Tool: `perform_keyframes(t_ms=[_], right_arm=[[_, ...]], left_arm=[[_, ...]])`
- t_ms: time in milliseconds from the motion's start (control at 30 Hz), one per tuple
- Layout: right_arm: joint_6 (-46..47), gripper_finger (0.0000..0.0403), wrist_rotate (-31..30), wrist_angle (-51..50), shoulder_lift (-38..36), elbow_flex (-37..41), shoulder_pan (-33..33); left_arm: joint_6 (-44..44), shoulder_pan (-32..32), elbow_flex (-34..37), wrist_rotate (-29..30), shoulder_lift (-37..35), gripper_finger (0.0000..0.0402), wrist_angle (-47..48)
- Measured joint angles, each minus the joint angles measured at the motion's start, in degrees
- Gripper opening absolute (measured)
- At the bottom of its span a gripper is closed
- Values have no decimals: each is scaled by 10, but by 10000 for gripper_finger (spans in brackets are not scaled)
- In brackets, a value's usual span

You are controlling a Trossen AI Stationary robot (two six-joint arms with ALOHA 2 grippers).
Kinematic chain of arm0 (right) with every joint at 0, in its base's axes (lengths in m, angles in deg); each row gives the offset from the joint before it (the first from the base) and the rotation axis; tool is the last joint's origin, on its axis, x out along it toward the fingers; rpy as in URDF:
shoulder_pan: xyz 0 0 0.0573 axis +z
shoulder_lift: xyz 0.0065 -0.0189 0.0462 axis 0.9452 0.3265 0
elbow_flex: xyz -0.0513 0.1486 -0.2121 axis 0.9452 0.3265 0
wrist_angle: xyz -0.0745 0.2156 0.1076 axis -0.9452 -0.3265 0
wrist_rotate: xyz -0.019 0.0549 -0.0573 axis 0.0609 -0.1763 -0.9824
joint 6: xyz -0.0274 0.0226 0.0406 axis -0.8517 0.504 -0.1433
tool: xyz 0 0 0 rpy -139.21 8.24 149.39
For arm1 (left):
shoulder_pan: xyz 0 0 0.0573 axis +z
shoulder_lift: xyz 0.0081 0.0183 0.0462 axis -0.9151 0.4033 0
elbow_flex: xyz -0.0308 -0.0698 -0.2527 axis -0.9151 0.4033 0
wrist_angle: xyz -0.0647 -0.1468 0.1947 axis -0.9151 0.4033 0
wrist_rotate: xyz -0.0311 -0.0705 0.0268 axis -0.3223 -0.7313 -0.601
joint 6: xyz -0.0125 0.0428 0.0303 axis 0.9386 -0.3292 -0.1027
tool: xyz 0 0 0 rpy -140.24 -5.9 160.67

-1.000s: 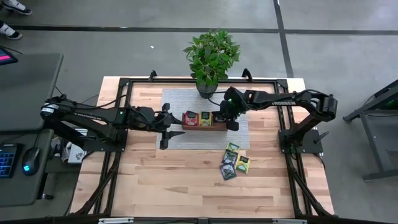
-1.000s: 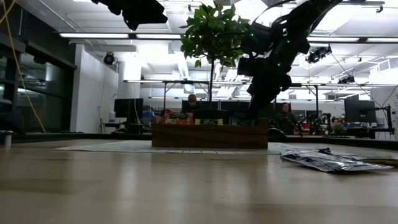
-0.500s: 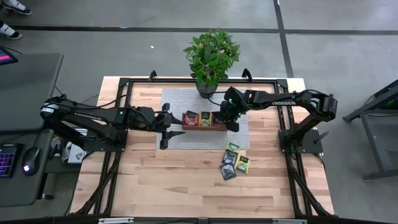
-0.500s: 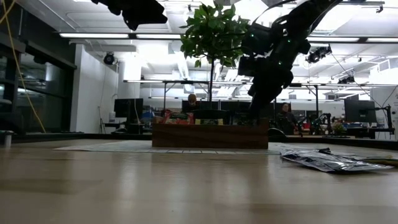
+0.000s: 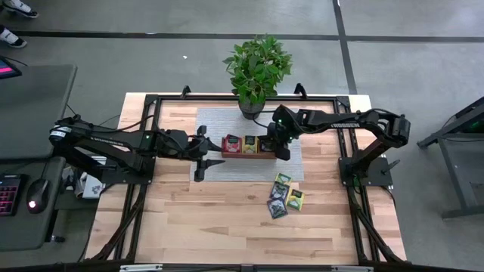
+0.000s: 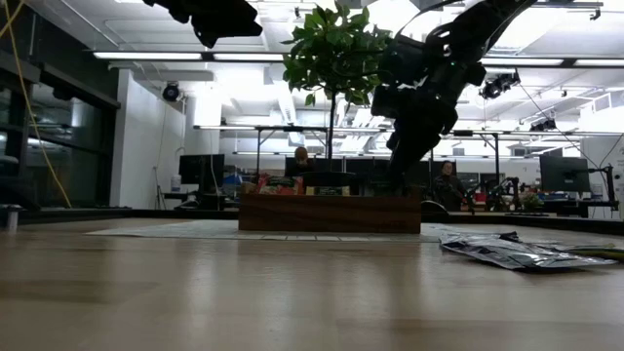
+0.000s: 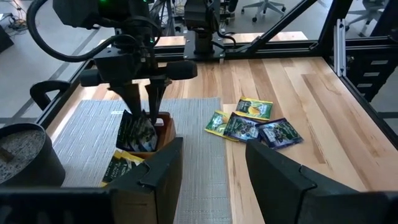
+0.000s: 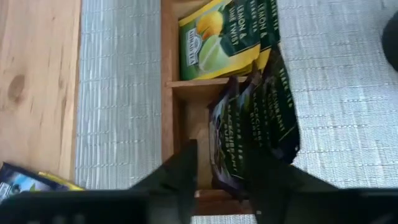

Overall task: Pick & Place Tea
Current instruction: Put the violet tea bag into the right section of the wooden organizer, then put the yellow tea bag into the middle section of the wooden organizer

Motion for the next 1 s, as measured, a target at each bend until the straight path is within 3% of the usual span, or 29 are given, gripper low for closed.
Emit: perform_keyframes(t_ms=[167,300,533,800,1000], right_arm=[[26,189,-5,5,-1,0,0],[38,217,-5,4,-2,0,1],[39,220,-11,2,-11,0,1],[43,221,-42,-16,-81,-1,1],[95,220,-44,-74,-133,-1,6]], left_arm=[[0,0,0,0,0,172,0],[0,0,0,-1,0,172,0],[0,0,0,-12,0,172,1],[0,0,0,-12,0,172,9],[0,0,0,-12,0,172,10]])
